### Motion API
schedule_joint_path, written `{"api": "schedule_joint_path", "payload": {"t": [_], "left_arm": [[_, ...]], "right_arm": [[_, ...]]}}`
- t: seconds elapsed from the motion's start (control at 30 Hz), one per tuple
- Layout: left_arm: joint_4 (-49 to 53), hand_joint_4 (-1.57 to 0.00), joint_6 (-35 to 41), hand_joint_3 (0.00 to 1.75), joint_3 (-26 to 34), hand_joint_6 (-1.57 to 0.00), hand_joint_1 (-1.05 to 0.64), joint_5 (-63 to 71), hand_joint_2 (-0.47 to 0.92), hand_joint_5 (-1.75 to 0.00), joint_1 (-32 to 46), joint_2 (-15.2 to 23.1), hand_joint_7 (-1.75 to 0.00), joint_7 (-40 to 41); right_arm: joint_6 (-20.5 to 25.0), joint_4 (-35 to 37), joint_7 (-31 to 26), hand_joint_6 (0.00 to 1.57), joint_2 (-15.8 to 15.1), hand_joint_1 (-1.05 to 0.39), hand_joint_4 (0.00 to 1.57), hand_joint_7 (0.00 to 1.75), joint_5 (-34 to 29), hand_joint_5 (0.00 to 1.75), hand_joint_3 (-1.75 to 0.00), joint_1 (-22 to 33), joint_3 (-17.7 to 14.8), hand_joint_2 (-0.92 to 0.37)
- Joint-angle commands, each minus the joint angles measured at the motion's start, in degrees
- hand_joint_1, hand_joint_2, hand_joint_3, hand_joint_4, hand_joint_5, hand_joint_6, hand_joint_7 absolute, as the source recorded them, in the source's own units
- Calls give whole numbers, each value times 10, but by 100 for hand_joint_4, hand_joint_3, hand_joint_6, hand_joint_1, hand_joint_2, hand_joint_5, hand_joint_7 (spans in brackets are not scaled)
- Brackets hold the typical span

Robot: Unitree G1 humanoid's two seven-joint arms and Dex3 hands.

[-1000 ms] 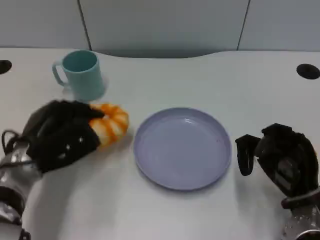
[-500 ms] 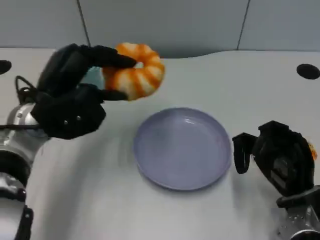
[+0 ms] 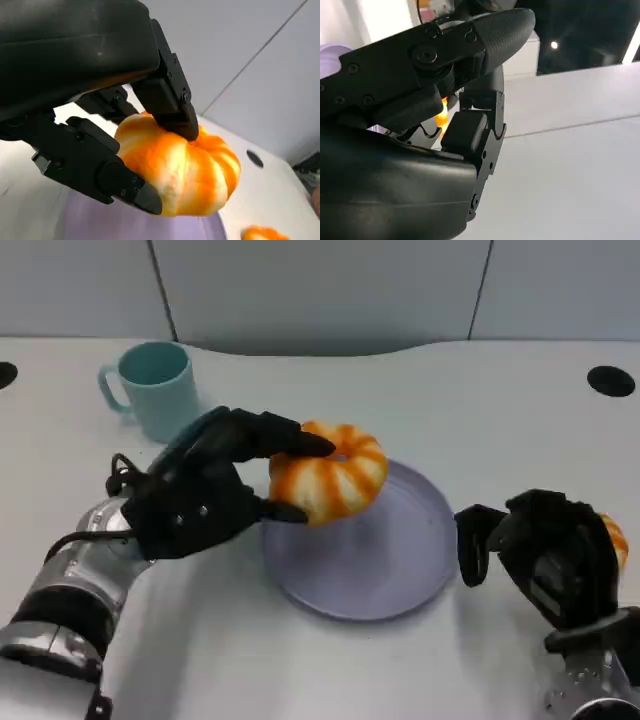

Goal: Grasp the bread from the table and place it into the plate.

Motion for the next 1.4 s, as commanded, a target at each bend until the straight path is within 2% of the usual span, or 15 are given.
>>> {"api": "schedule_joint_path", "payload": {"t": [0.03,0.23,0.37,0.6,0.8,0.83,0.87,0.93,1.03,1.13,1.17,1.23,1.33,1.37,1.4], "left_arm": [[-29,-43,13,38,16,-62,-78,-38,92,0,20,8,0,-53],[-63,-16,19,60,24,-43,-102,-65,92,0,36,17,0,-111],[-81,-4,24,67,40,-35,-105,-106,92,0,46,17,0,-167],[-97,-2,23,74,54,-41,-105,-133,92,-1,52,19,-3,-195],[-98,-4,24,73,57,-43,-105,-136,92,-2,53,20,-4,-197],[-100,-4,17,73,75,-43,-105,-162,92,-2,60,8,-4,-197],[-103,-36,12,55,98,-54,-103,-199,92,-18,67,-8,-7,-209],[-123,-69,51,38,152,-67,-97,-304,92,-36,84,-44,-10,-270],[-136,-80,77,32,172,-72,-95,-346,92,-42,90,-55,-12,-308],[-285,-60,314,45,216,-62,-100,-524,92,-35,200,-73,-5,-408],[-329,-51,398,48,223,-58,-102,-573,92,-33,235,-68,-3,-424],[-378,-36,509,52,232,-50,-103,-632,92,-29,284,-55,-1,-443],[-395,-26,568,54,245,-43,-103,-666,92,-32,333,-49,0,-476],[-389,-15,572,54,251,-41,-103,-668,92,-51,349,-47,-1,-492],[-387,-11,578,53,256,-40,-103,-668,92,-60,361,-47,0,-502]], "right_arm": [[-25,-7,5,92,-12,-51,97,124,-17,169,-10,-3,18,-92],[-25,-16,-3,97,-21,-47,98,105,-30,159,-11,0,38,-92],[-45,-21,-20,99,-19,-48,98,103,-38,157,-13,3,45,-92],[-20,-25,-27,99,-20,-47,95,104,-35,158,-11,7,53,-92],[-42,-25,-30,96,-21,-48,94,108,-42,163,-13,6,59,-92],[-42,-24,-30,96,-24,-48,94,109,-45,163,-13,7,62,-92],[-48,-24,-38,95,-29,-50,93,109,-55,162,-15,8,69,-92],[-49,-29,-53,93,-34,-52,92,110,-67,158,-15,15,77,-92],[-48,-33,-64,92,-35,-52,92,110,-70,156,-15,18,83,-92],[-25,-31,-20,94,-6,-48,95,111,-10,159,-11,14,50,-92],[-27,-30,-16,95,-2,-46,96,112,-3,161,-10,14,45,-92],[-14,-31,-13,93,-6,-47,94,119,-6,166,-9,14,48,-92],[-10,-32,-15,93,-8,-47,94,121,-9,168,-7,17,49,-92],[-5,-32,-15,94,-8,-47,95,119,-6,167,-6,18,46,-92],[-1,-32,-14,96,-7,-46,96,113,-3,164,-4,19,44,-92]]}}
